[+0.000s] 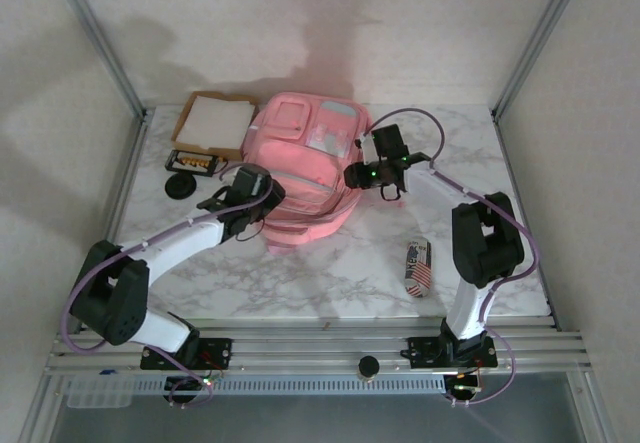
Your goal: Pack books, pencil case, and school supplies into a backpack
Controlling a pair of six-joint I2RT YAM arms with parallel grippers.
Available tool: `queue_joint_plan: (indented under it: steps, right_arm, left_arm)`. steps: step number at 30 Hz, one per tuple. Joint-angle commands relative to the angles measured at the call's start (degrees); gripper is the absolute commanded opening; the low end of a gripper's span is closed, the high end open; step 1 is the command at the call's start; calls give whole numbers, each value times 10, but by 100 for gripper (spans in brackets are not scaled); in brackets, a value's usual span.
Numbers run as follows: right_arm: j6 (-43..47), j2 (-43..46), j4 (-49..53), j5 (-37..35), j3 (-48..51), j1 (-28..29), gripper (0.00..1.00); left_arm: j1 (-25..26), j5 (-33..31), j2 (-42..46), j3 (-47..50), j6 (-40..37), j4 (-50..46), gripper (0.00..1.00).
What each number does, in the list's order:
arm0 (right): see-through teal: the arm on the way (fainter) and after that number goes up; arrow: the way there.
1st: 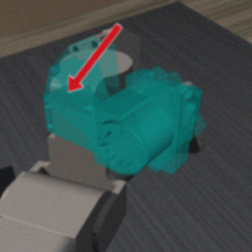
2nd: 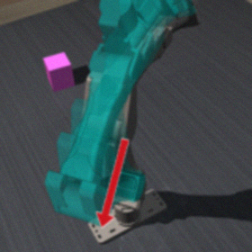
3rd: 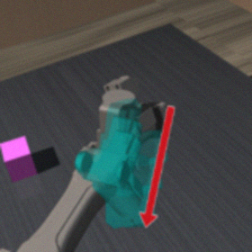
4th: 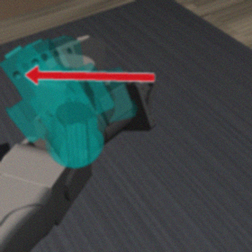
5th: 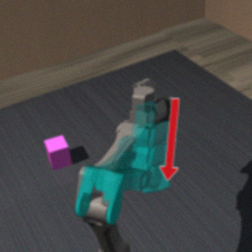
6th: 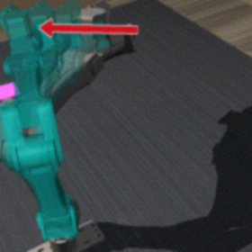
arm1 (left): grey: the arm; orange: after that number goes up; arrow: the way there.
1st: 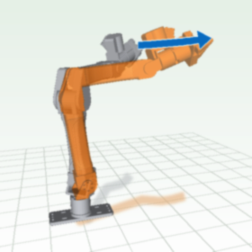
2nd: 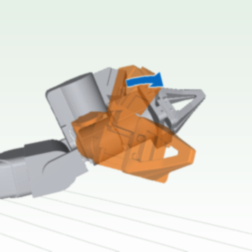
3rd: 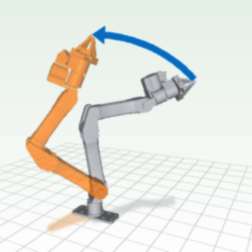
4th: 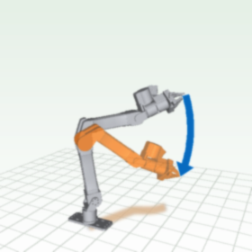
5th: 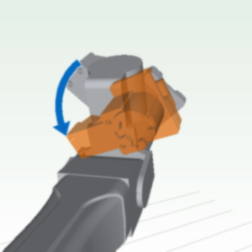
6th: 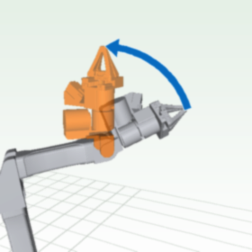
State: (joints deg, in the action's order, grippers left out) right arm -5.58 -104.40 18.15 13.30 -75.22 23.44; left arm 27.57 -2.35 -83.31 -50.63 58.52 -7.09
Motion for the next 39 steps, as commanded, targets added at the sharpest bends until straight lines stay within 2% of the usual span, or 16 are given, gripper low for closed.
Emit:
queue_joint_plan:
  steps: [1,4,9,11,15,23,29,35,39]
  right_arm:
    - [70,-12,38,19,-15,-7,41]
    - [86,-39,62,-3,-35,-6,45]
    - [106,-56,57,10,-59,-5,40]
    - [114,-65,61,13,-67,-2,35]
    - [125,-91,80,1,-86,6,33]
    - [136,-97,84,-39,-57,13,31]
    - [146,-92,91,-101,-40,18,24]
    - [162,-93,76,-119,-50,40,5]
    - [164,-70,38,-109,-38,47,0]
  left_arm:
    - [-11,-8,1,10,3,11,55]
    - [-14,-1,-7,8,-2,11,56]
    - [-24,-14,-7,24,15,9,57]
    - [-33,-9,-8,32,20,18,57]
    - [-50,-14,-20,32,24,14,57]
    - [-71,-20,-38,32,14,17,57]
    - [-88,-29,-60,27,6,20,55]
    - [-101,-27,-89,6,-16,26,55]
    - [-112,-24,-86,-8,-39,21,56]
